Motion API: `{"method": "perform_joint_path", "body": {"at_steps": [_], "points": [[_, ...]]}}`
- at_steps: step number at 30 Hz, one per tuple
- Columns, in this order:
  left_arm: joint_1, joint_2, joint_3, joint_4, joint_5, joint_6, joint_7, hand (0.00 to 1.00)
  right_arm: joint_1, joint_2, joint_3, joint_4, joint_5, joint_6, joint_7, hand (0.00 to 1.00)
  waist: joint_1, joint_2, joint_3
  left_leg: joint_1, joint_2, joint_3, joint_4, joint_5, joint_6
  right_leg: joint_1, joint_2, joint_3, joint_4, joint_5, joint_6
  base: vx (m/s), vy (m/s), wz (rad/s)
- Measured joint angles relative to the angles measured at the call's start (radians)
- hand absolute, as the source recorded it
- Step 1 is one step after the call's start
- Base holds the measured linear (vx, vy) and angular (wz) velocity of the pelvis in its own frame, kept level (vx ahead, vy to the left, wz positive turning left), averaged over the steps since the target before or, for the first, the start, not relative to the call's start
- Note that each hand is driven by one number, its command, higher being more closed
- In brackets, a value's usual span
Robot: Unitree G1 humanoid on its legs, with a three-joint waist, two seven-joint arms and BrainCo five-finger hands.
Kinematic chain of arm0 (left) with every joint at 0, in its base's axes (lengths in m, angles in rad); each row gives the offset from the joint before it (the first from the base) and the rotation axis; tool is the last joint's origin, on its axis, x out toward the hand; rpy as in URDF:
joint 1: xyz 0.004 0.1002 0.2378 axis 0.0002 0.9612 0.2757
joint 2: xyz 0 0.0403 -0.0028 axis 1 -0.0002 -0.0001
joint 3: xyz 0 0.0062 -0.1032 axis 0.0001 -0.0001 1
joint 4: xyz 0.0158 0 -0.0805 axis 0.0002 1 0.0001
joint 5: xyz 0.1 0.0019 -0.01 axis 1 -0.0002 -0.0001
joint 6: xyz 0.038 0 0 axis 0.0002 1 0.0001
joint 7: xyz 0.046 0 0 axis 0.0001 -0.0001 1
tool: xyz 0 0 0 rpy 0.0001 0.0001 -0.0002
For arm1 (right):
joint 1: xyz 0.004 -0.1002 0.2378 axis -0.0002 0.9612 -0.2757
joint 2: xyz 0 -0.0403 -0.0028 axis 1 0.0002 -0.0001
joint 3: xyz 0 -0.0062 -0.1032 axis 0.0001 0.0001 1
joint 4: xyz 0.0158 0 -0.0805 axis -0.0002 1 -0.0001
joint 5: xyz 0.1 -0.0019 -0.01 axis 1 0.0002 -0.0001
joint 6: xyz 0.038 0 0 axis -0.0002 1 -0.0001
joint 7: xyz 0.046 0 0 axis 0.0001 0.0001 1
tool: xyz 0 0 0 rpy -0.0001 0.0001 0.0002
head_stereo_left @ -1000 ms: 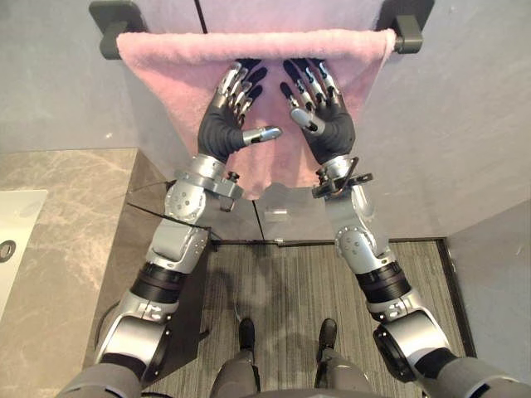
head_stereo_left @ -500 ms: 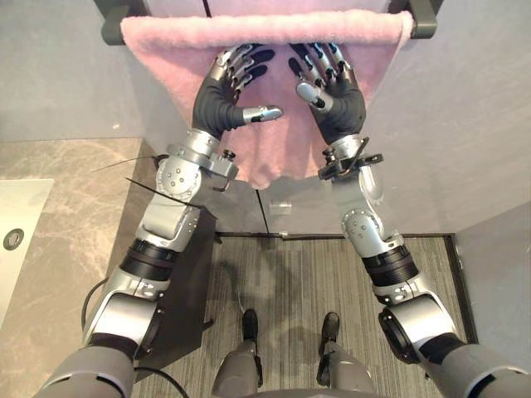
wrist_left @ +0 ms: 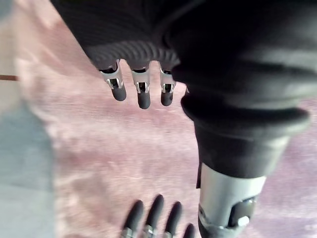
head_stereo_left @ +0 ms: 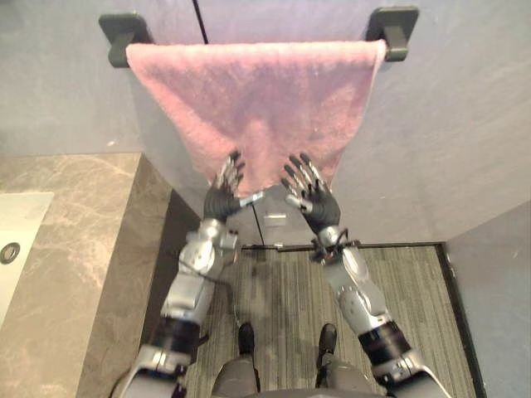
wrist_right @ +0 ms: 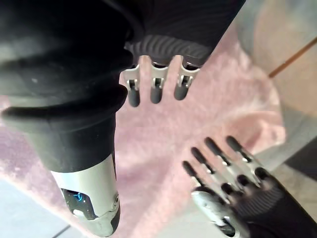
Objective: Organize washtable
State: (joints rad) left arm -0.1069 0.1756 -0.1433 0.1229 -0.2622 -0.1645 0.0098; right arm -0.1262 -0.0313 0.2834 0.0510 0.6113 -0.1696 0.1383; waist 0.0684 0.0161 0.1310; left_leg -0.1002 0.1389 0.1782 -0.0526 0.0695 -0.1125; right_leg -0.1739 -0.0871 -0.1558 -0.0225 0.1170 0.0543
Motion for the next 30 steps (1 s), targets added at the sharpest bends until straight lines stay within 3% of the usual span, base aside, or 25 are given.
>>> {"method": "perform_joint_path", "body": {"at_steps": [5,6,9,10,14,18,23,24,26,27,28,29,30], "points": [[0.222,-0.079,0.099,0.211,0.100,0.001,-0.053,0.00,0.301,-0.018,-0.108,0.051,-0.086,0.002,0.080,0.00,-0.016,-0.017,-0.042,0.051,0.017,0.022,0.064,-0.066,-0.008,0.067,0.015,0.035,-0.018,-0.008,0.010,0.05,-0.009,-0.22],[0.265,-0.086,0.129,0.277,0.125,0.001,-0.055,0.00,0.340,-0.016,-0.158,0.119,-0.122,0.004,0.084,0.00,-0.033,-0.020,-0.050,0.067,0.019,0.022,0.070,-0.074,-0.010,0.084,0.017,0.036,-0.018,-0.014,0.010,0.04,-0.005,-0.05],[0.327,-0.099,0.178,0.452,0.201,0.000,-0.075,0.00,0.415,-0.013,-0.280,0.290,-0.227,0.007,0.080,0.00,-0.034,-0.020,-0.076,0.100,0.018,0.030,0.071,-0.087,-0.009,0.113,0.016,0.045,-0.018,-0.020,0.013,0.03,0.007,-0.09],[0.343,-0.113,0.220,0.567,0.266,-0.002,-0.070,0.00,0.437,-0.013,-0.330,0.397,-0.284,0.007,0.059,0.00,-0.033,-0.020,-0.086,0.120,0.018,0.036,0.073,-0.096,-0.009,0.132,0.015,0.051,-0.019,-0.031,0.022,0.01,0.017,-0.11],[0.335,-0.147,0.363,0.749,0.326,-0.004,0.007,0.00,0.438,-0.010,-0.425,0.638,-0.368,0.013,-0.036,0.00,-0.030,-0.016,-0.095,0.149,0.020,0.030,0.094,-0.124,-0.011,0.189,0.014,0.047,-0.034,-0.035,0.022,-0.05,0.017,0.02],[0.334,-0.149,0.390,0.822,0.319,0.002,0.053,0.00,0.415,-0.013,-0.426,0.720,-0.400,0.023,-0.096,0.00,-0.028,-0.005,-0.109,0.149,0.026,0.006,0.103,-0.127,-0.012,0.205,0.013,0.030,-0.035,-0.038,0.017,-0.04,-0.006,0.13],[0.344,-0.147,0.391,0.849,0.308,0.007,0.059,0.00,0.301,-0.033,-0.425,0.797,-0.425,0.023,-0.139,0.00,-0.027,0.004,-0.106,0.076,0.016,-0.078,0.098,-0.092,-0.012,0.176,0.016,-0.034,-0.035,-0.039,0.016,-0.06,-0.022,0.44],[0.332,-0.151,0.391,0.849,0.292,0.008,0.060,0.00,0.274,-0.038,-0.425,0.799,-0.426,0.023,-0.157,0.00,-0.026,0.013,-0.115,0.035,0.019,-0.103,0.091,-0.075,-0.012,0.145,0.018,-0.063,-0.019,-0.042,0.008,-0.08,-0.085,0.77],[0.321,-0.156,0.390,0.849,0.269,0.009,0.062,0.00,0.234,-0.037,-0.423,0.805,-0.429,0.024,-0.165,0.00,-0.029,0.026,-0.120,-0.026,0.036,-0.161,0.061,-0.028,-0.025,0.061,0.031,-0.093,0.044,-0.055,-0.050,-0.05,-0.083,0.72],[0.309,-0.149,0.409,0.848,0.255,0.011,0.064,0.00,0.212,-0.013,-0.432,0.812,-0.445,0.024,-0.166,0.00,-0.024,0.003,-0.111,-0.042,0.037,-0.150,0.123,-0.040,-0.019,0.040,0.010,-0.124,0.045,-0.040,-0.067,0.02,-0.037,0.40],[0.301,-0.152,0.453,0.844,0.251,0.015,0.071,0.00,0.198,-0.004,-0.433,0.820,-0.463,0.026,-0.177,0.00,-0.016,-0.018,-0.094,-0.096,0.054,-0.118,0.437,-0.170,0.022,0.044,-0.001,-0.123,0.077,-0.045,-0.075,0.04,-0.027,0.22],[0.306,-0.153,0.466,0.843,0.250,0.018,0.076,0.00,0.206,0.005,-0.434,0.818,-0.466,0.026,-0.181,0.00,-0.016,-0.019,-0.093,-0.088,0.066,-0.108,0.550,-0.201,0.026,0.055,-0.003,-0.122,0.088,-0.046,-0.076,0.00,-0.040,-0.13],[0.321,-0.164,0.482,0.843,0.247,0.021,0.079,0.00,0.231,0.016,-0.445,0.815,-0.467,0.026,-0.183,0.00,-0.023,-0.021,-0.091,-0.029,0.088,-0.103,0.685,-0.231,-0.005,0.075,-0.003,-0.123,0.100,-0.047,-0.078,-0.06,0.029,-0.20]]}}
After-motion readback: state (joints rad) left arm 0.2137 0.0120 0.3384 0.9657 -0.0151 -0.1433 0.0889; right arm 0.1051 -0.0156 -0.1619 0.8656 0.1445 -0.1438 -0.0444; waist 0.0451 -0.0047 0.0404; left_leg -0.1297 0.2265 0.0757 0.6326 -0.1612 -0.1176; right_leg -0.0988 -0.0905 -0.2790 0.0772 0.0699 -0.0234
